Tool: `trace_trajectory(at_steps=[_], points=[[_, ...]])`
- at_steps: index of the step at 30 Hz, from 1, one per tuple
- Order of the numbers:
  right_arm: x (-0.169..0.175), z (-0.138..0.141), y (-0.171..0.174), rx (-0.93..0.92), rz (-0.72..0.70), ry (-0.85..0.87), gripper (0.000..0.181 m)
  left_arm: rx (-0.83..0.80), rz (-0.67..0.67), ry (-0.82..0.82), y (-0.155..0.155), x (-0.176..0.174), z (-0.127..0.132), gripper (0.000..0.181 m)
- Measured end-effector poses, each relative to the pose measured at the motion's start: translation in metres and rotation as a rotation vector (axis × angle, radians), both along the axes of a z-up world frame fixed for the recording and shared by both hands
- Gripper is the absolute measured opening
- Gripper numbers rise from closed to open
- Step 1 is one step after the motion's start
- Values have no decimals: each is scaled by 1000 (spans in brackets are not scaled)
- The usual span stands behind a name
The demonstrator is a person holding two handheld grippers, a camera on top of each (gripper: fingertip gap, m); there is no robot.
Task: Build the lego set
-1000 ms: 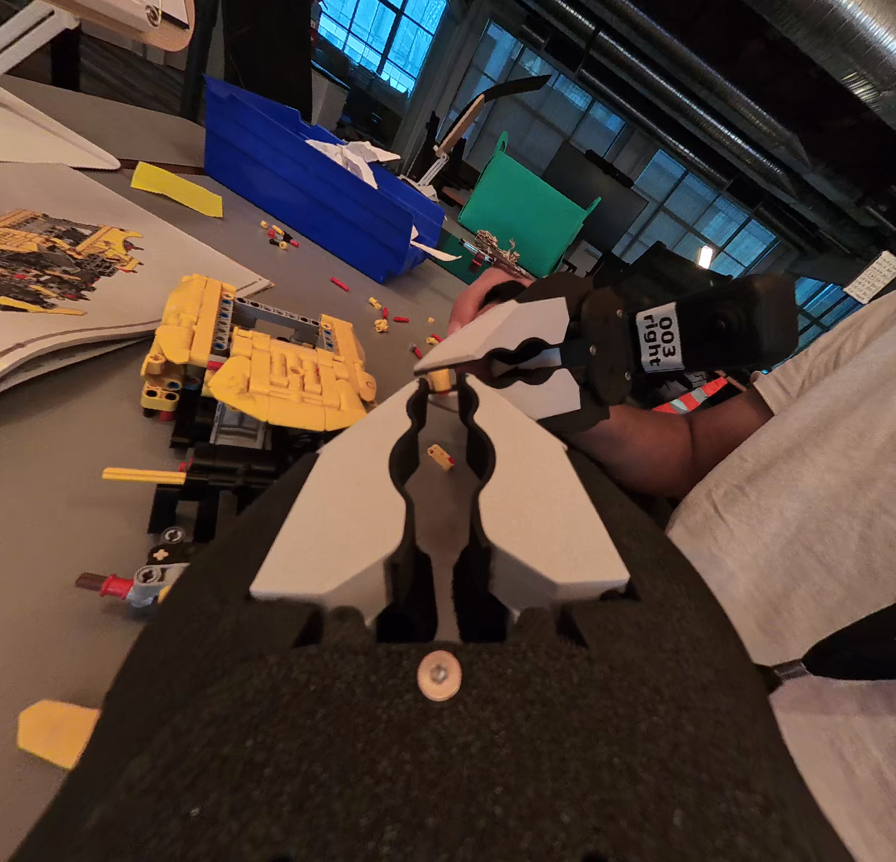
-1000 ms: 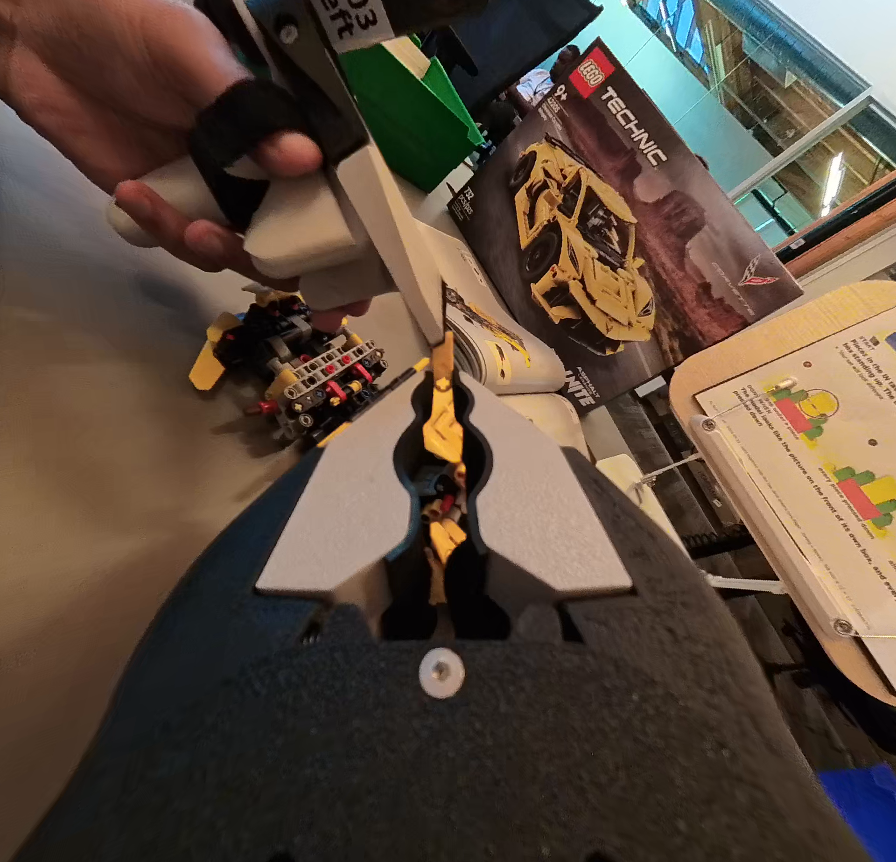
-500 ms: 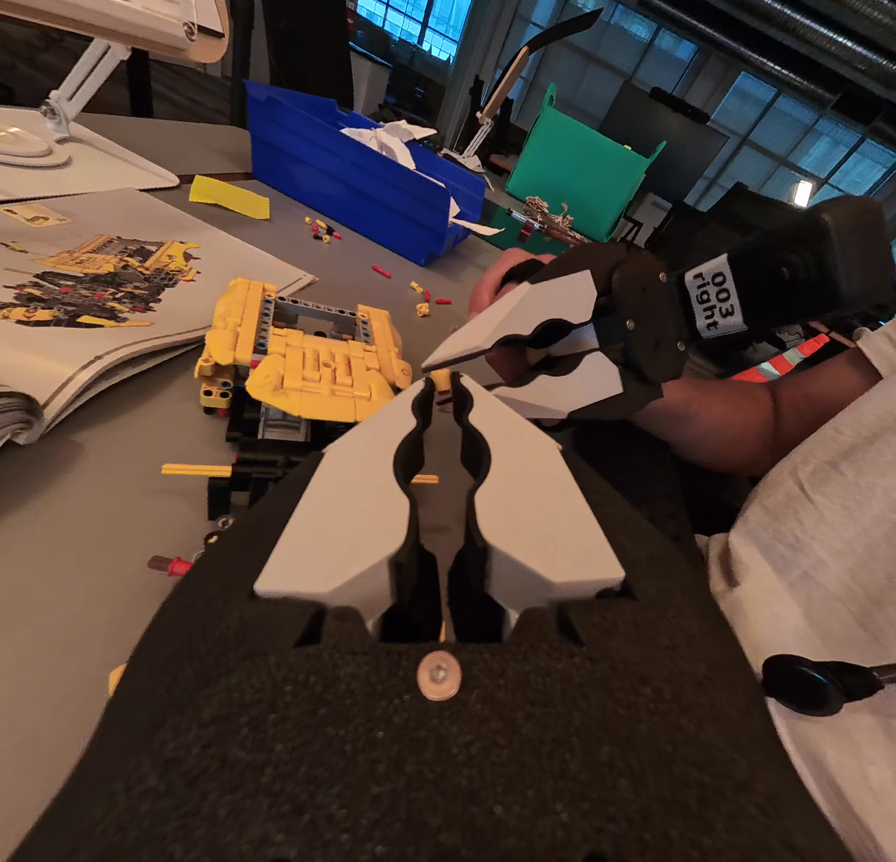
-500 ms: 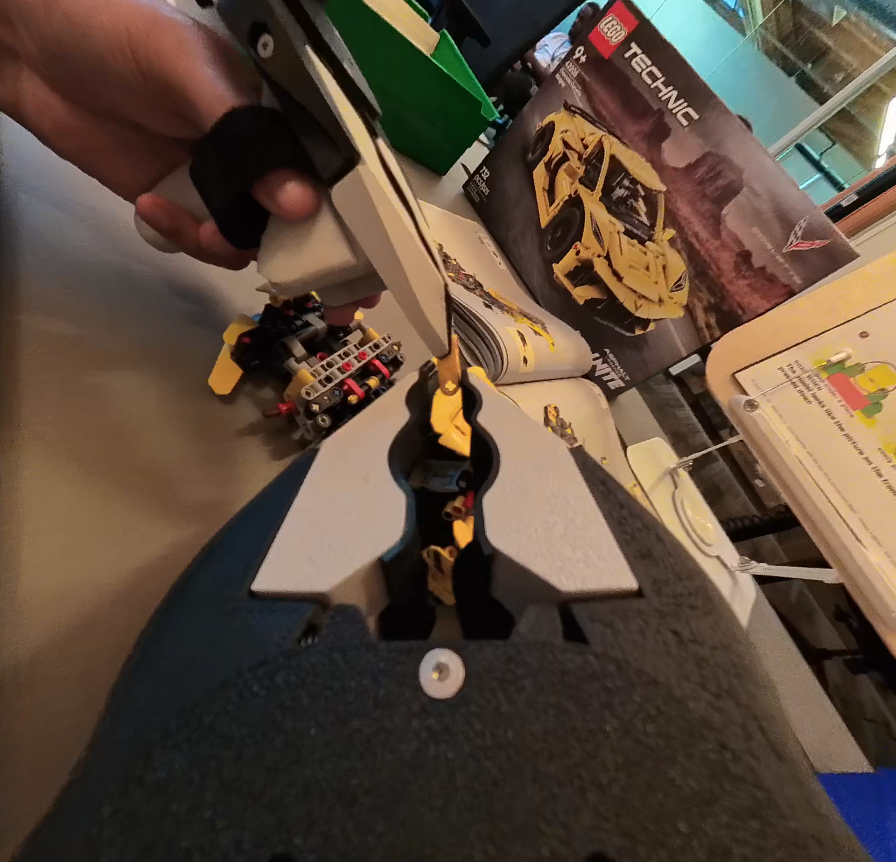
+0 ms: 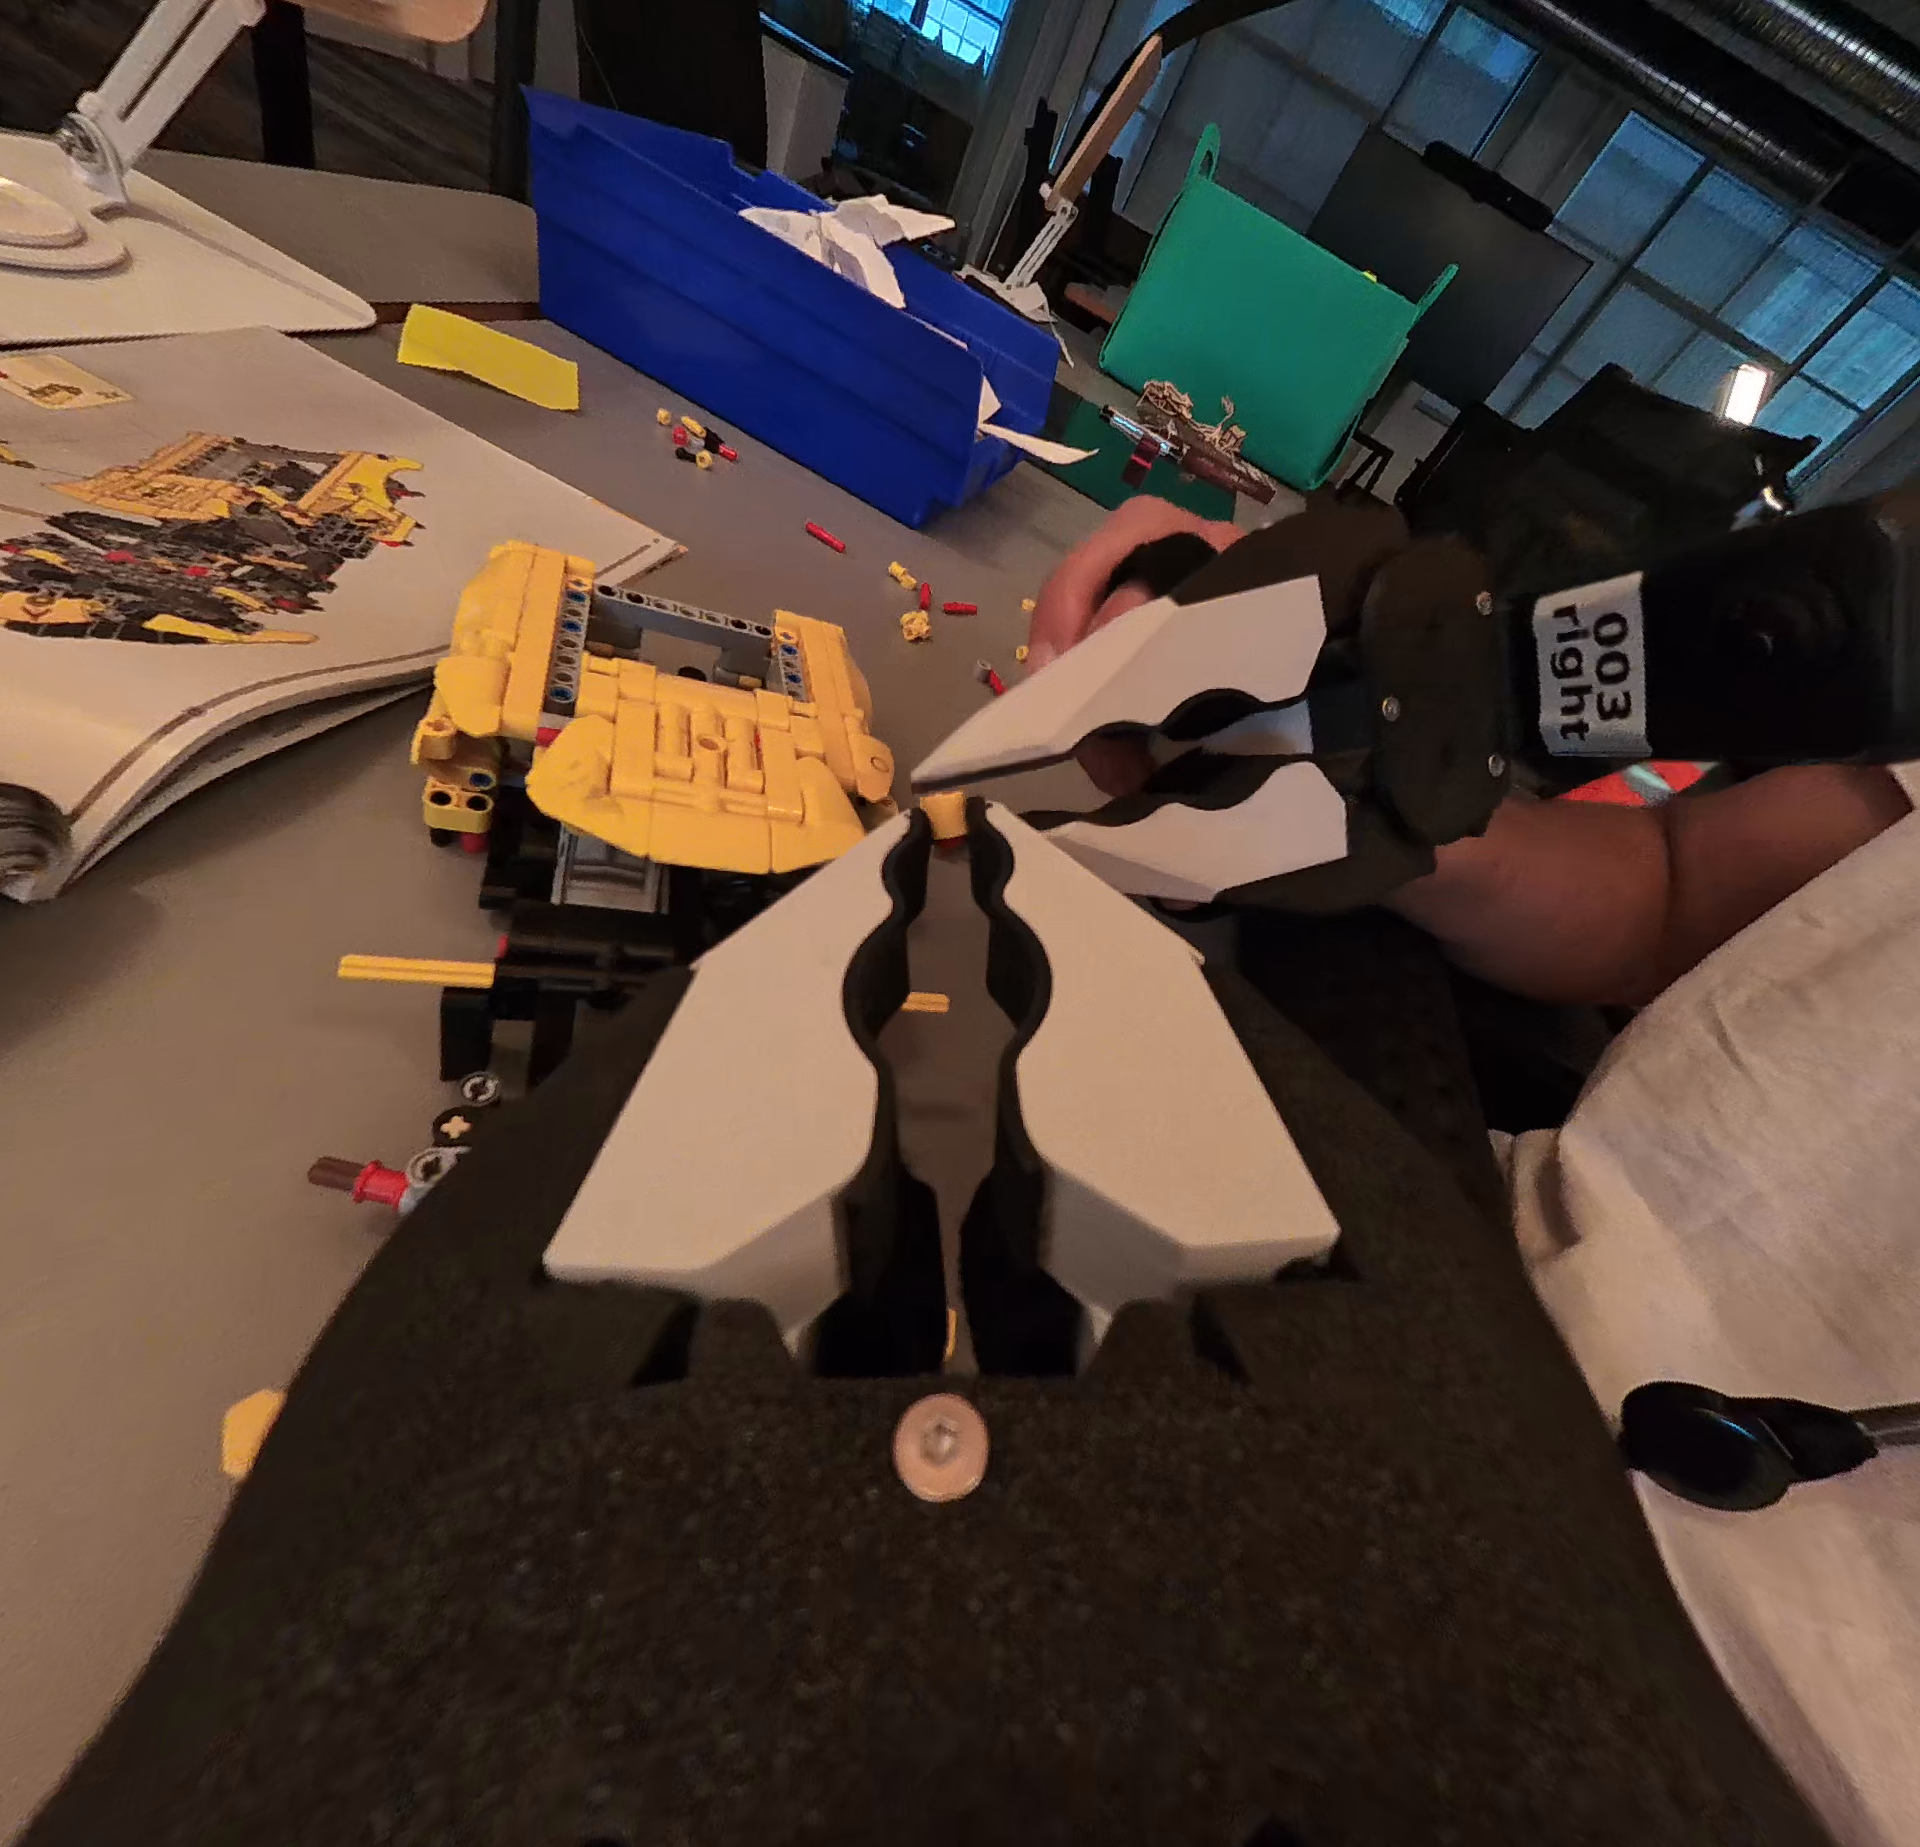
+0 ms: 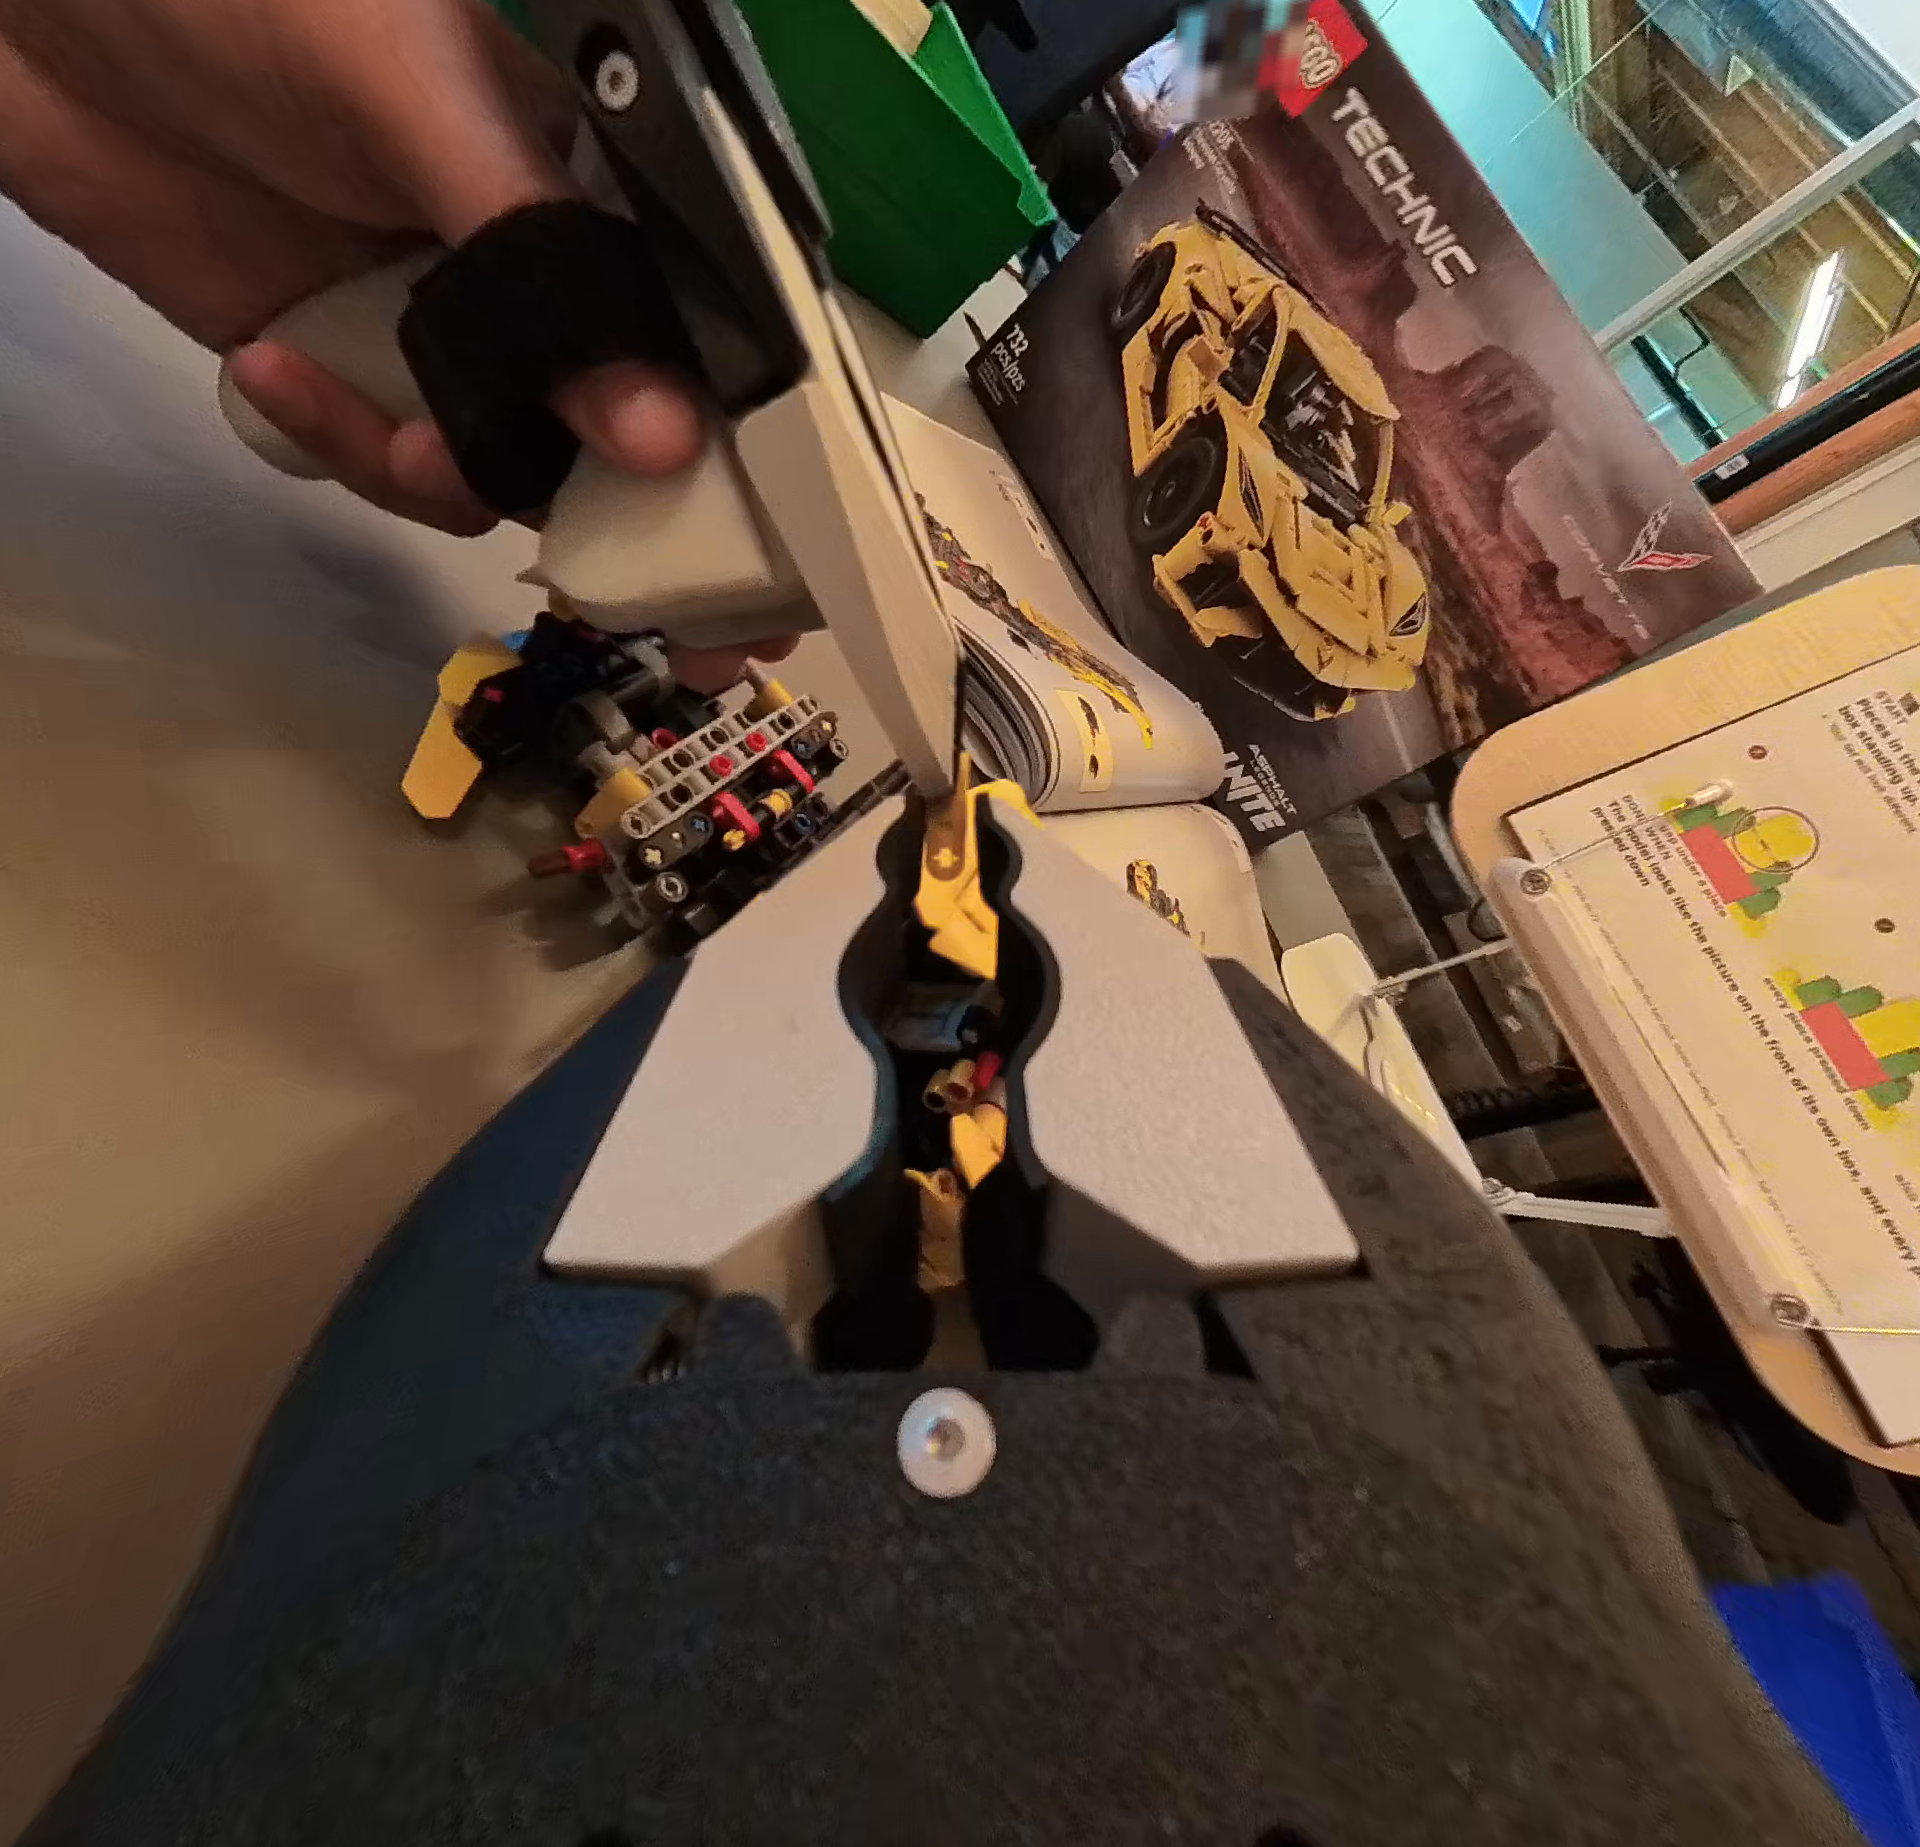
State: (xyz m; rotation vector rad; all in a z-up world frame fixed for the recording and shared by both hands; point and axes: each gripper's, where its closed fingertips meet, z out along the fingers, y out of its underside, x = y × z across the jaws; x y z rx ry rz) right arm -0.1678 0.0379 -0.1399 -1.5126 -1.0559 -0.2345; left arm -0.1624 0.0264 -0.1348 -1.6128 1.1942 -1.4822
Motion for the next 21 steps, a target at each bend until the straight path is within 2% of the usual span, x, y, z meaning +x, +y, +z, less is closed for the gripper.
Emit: trace_trajectory(at_steps=[6, 15, 18, 21], points=[[0, -1, 1, 38, -25, -85, 7, -17, 2, 6, 0, 0, -1, 7], [0, 8, -2, -58, -7, 6, 7, -82, -32, -62, -3, 0, 10, 7], [11, 18, -6, -93, -49, 150, 7, -114, -58, -112, -7, -2, 18, 9], [37, 30, -12, -181, -109, 512, 7, -59, 31, -127, 8, -7, 20, 16]])
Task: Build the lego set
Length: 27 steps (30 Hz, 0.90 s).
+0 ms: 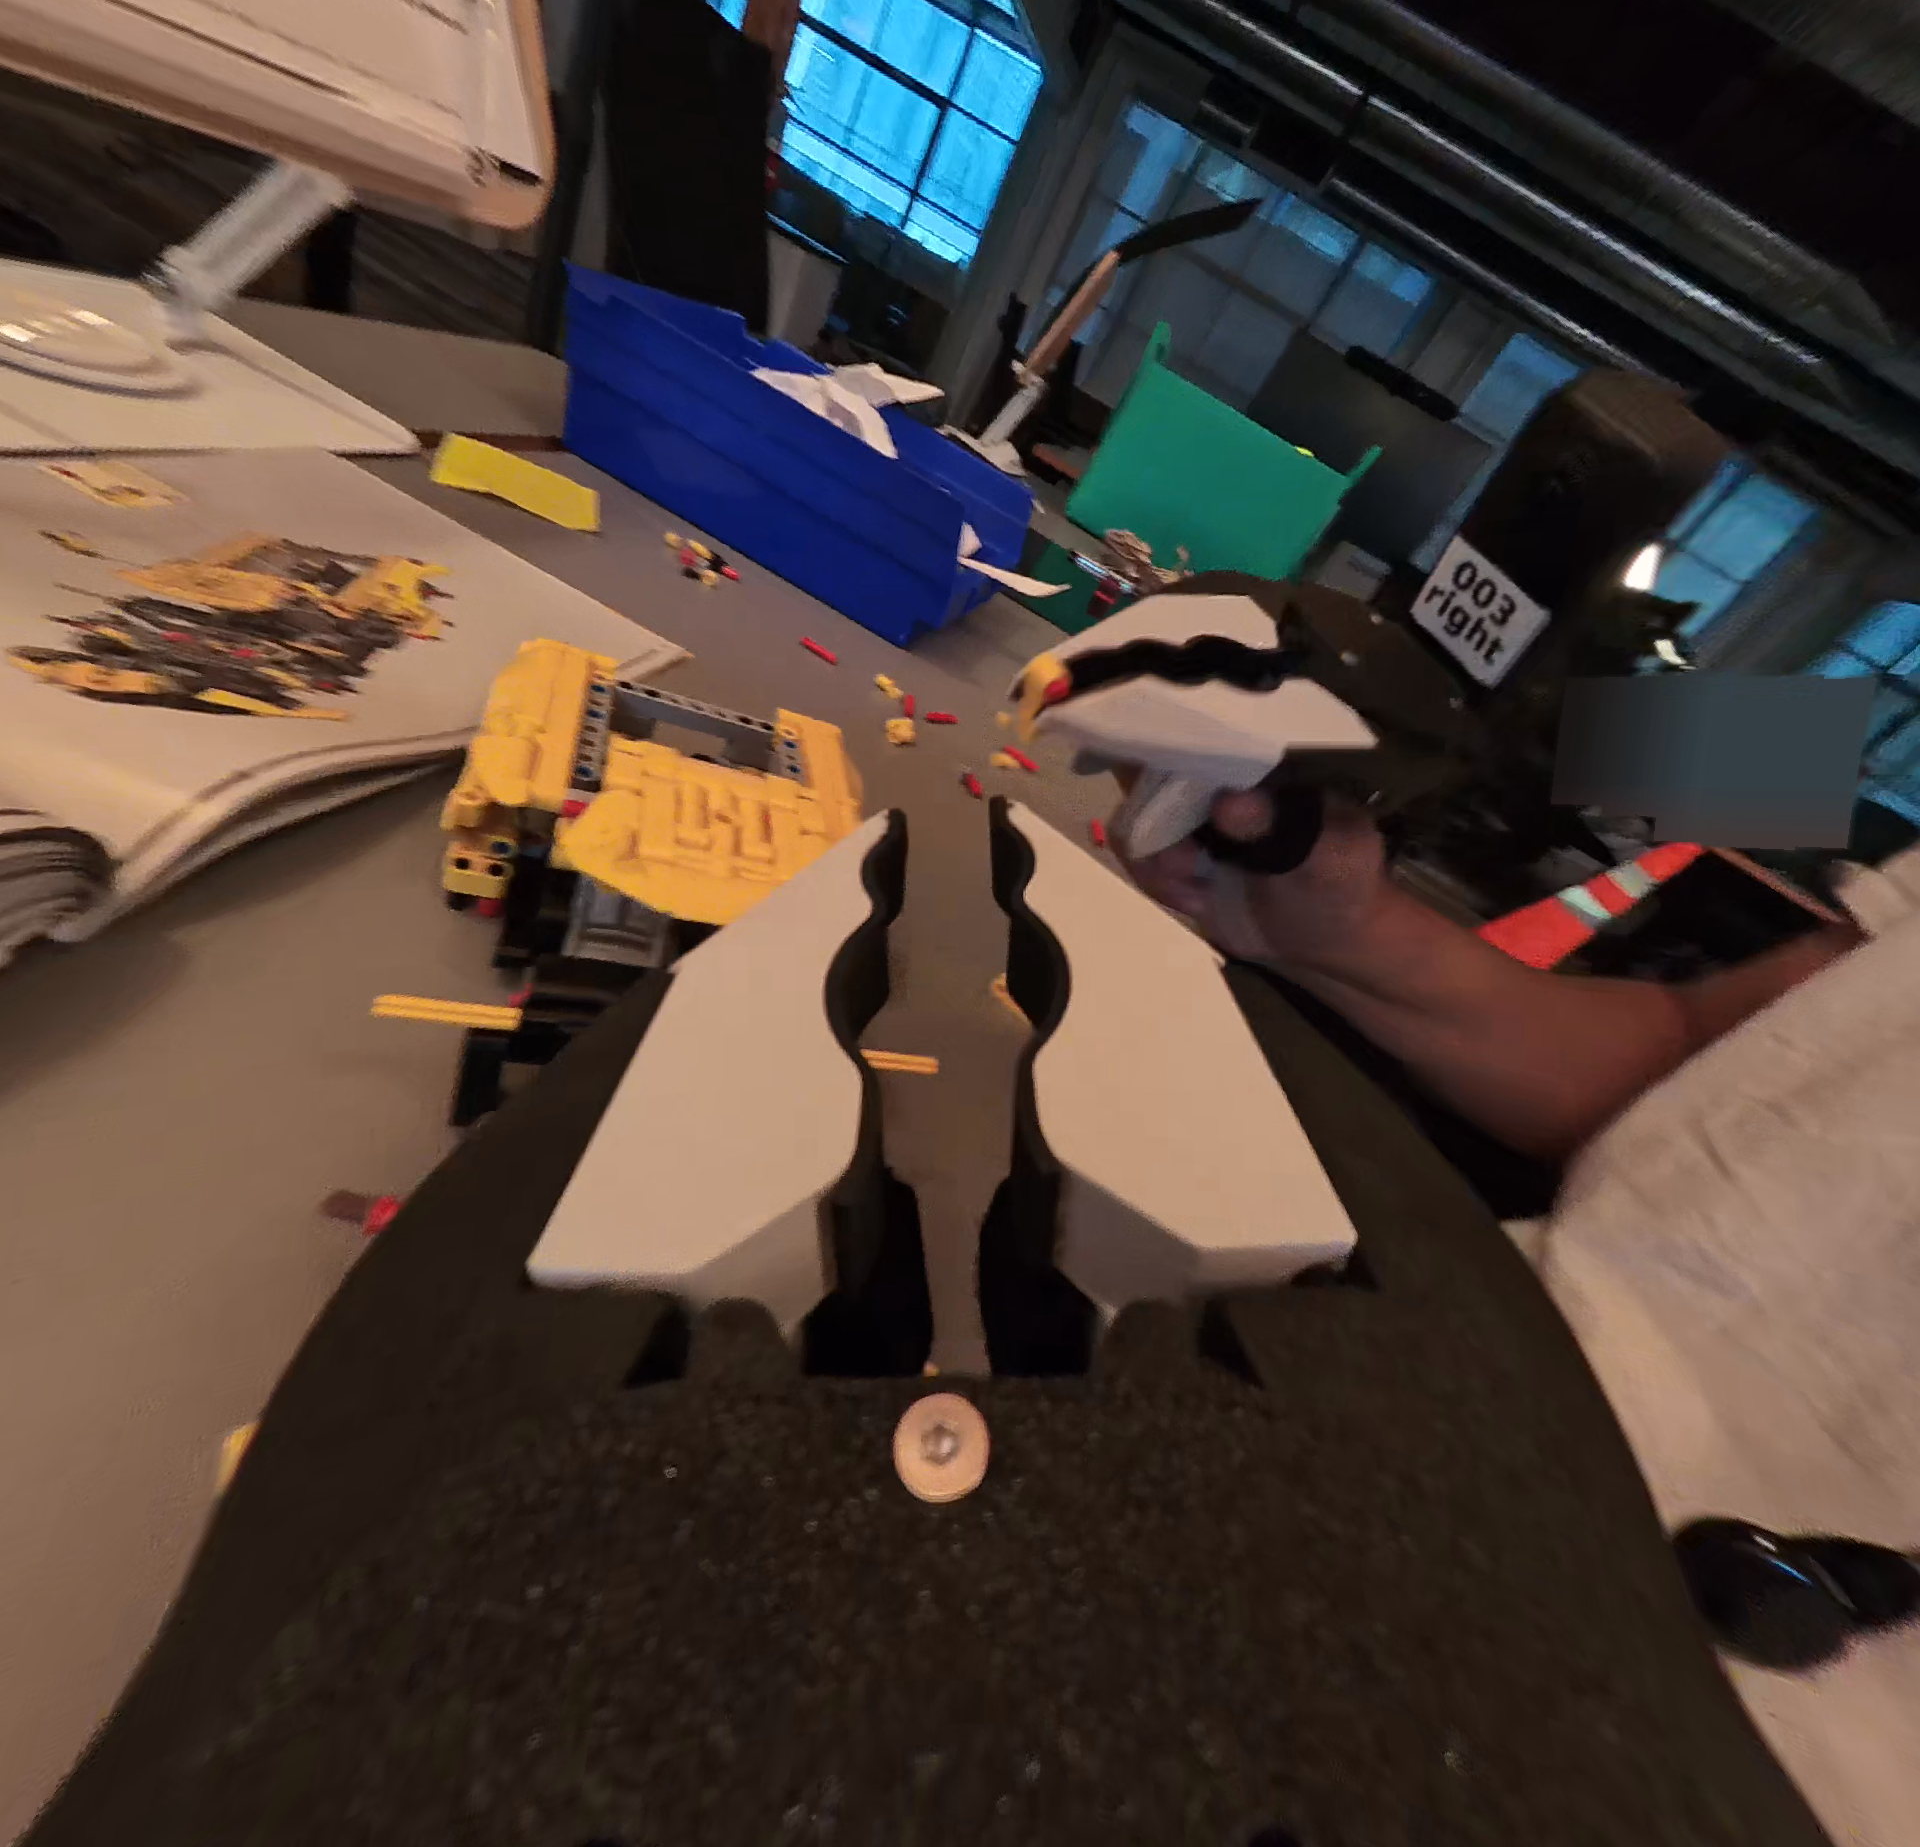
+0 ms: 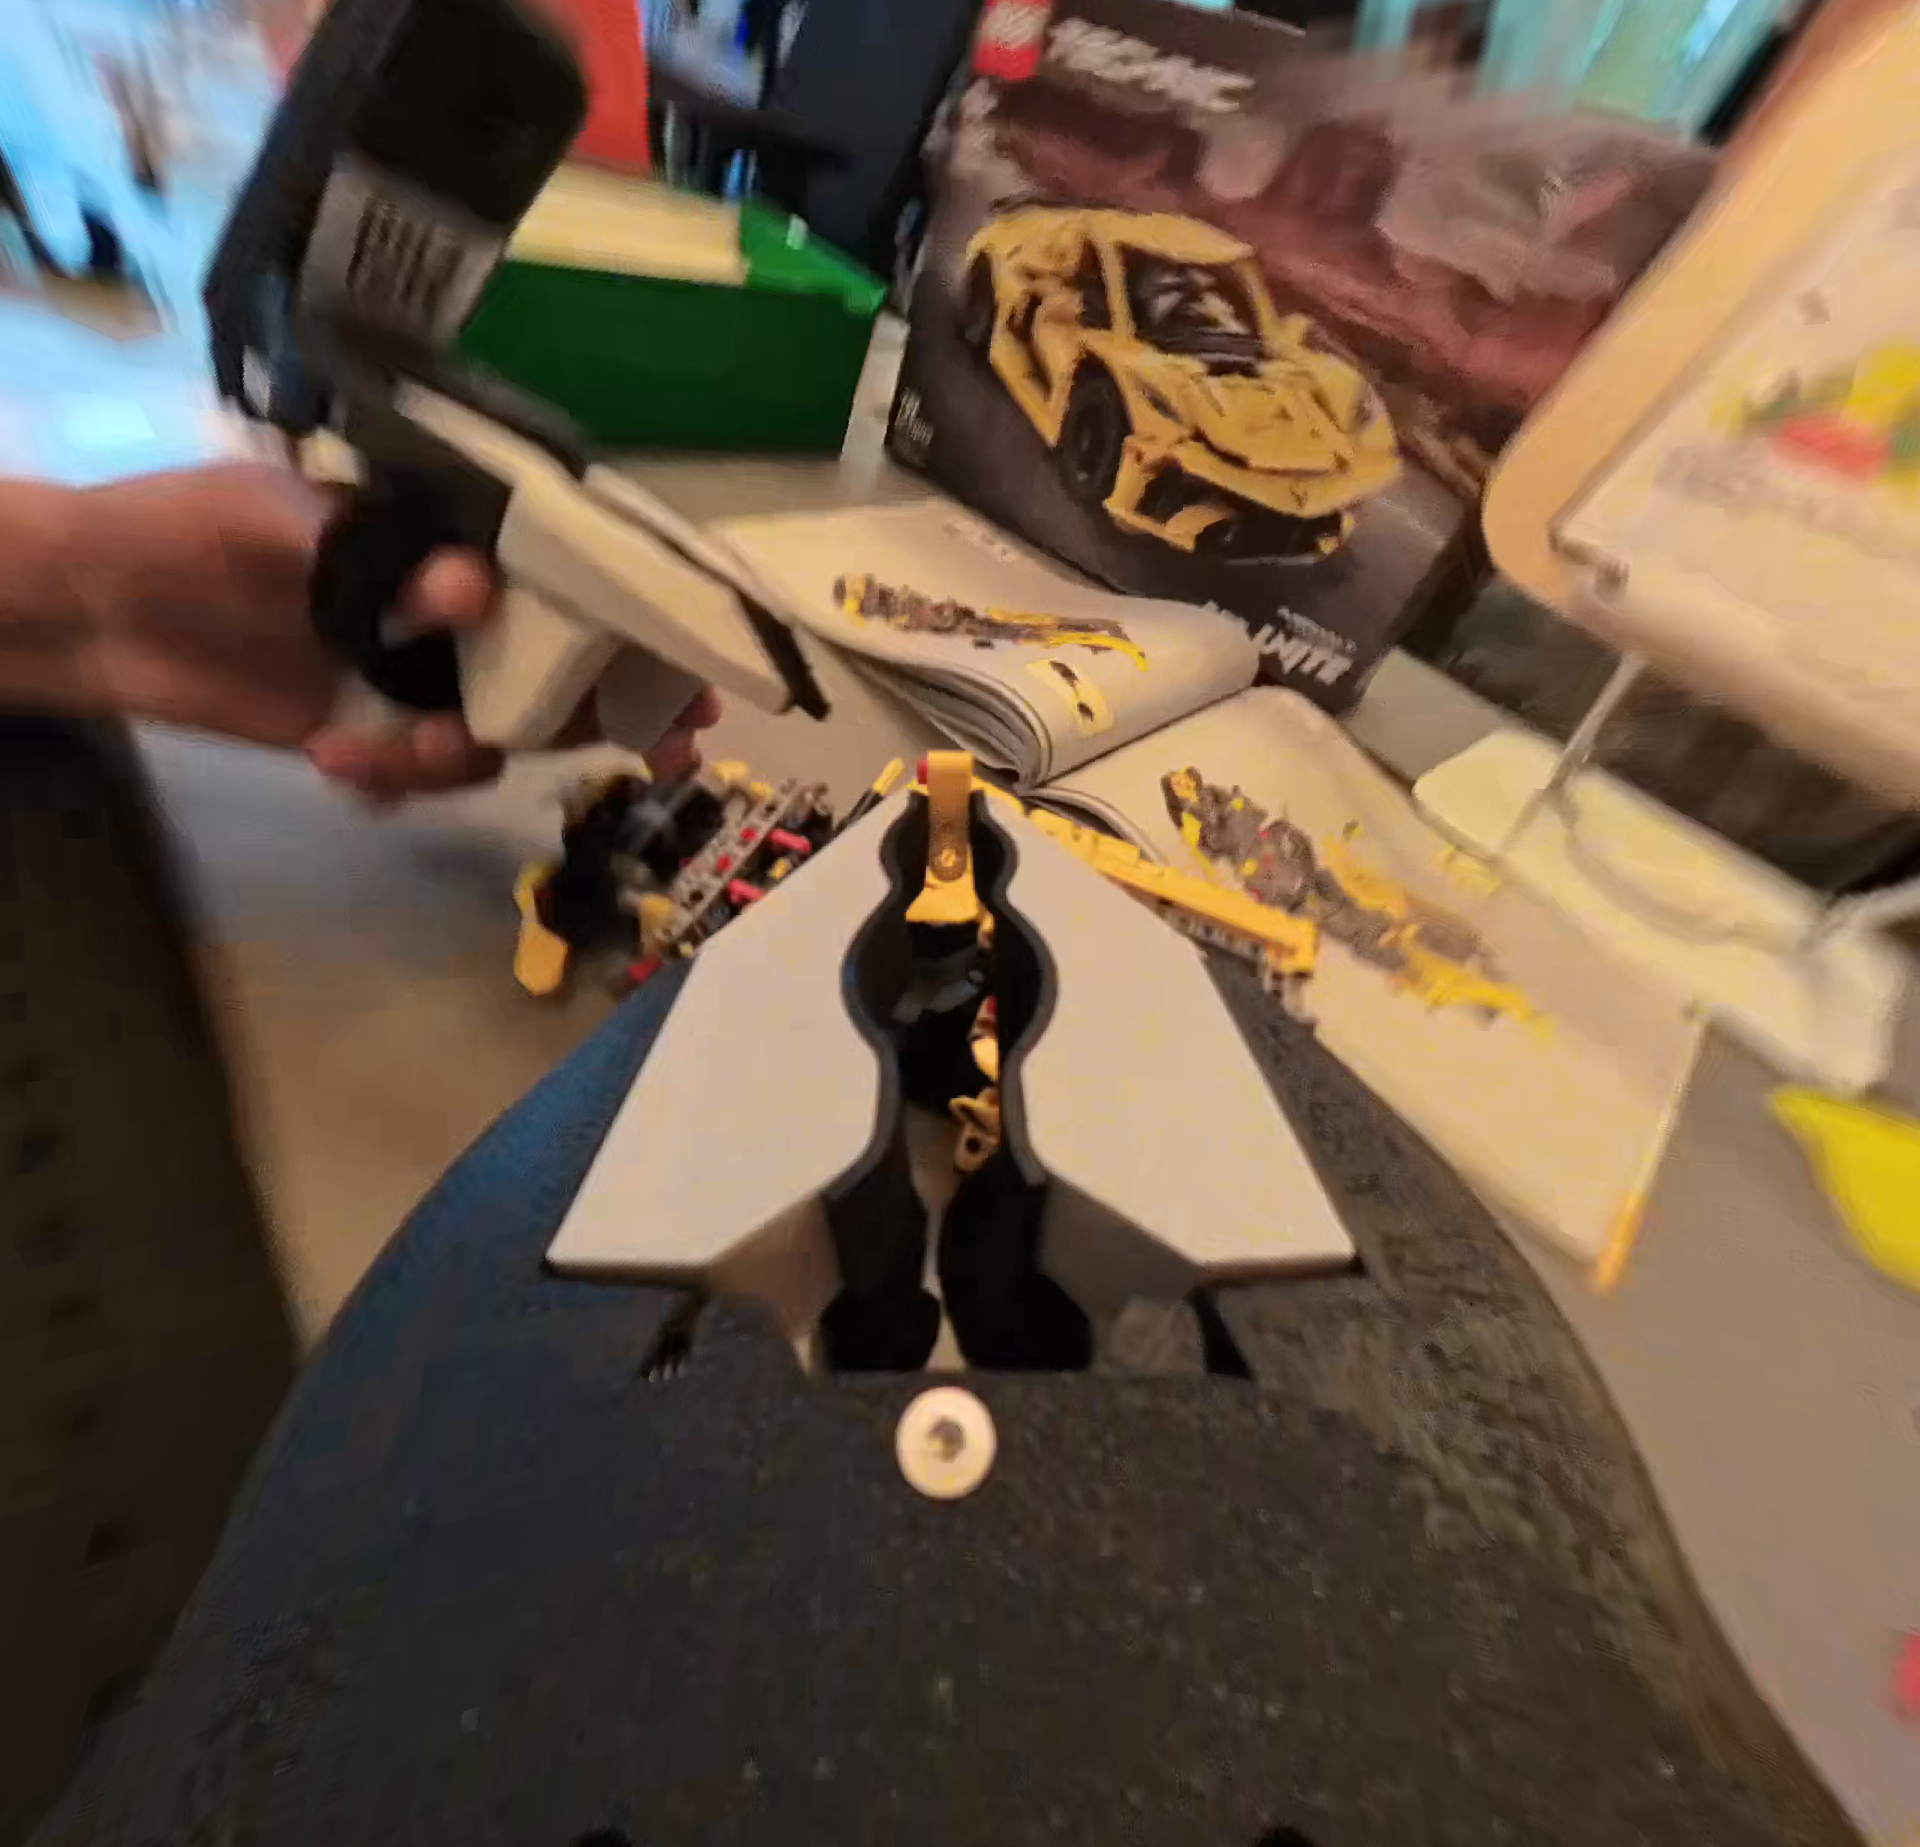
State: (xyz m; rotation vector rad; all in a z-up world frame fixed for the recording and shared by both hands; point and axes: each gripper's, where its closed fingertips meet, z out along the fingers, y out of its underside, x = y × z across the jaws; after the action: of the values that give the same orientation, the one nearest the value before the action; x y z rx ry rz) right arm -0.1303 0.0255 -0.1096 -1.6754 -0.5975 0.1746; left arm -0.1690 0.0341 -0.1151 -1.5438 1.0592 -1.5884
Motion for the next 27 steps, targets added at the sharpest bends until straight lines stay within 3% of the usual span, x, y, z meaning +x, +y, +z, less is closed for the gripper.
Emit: trace_trajectory(at_steps=[3, 6, 13, 27], points=[[39, 9, -8, -70, -71, 464, 7, 58, 66, 12, 9, -3, -2, 18], [65, -1, -19, -103, -135, 621, 6, 123, 90, 31, 8, -2, -3, 18], [76, -19, -24, -141, -242, 560, 7, 246, 131, 85, 8, 0, -10, 17], [67, -26, -18, -206, -161, 626, 6, 277, 163, 127, 19, -2, -19, 13]])
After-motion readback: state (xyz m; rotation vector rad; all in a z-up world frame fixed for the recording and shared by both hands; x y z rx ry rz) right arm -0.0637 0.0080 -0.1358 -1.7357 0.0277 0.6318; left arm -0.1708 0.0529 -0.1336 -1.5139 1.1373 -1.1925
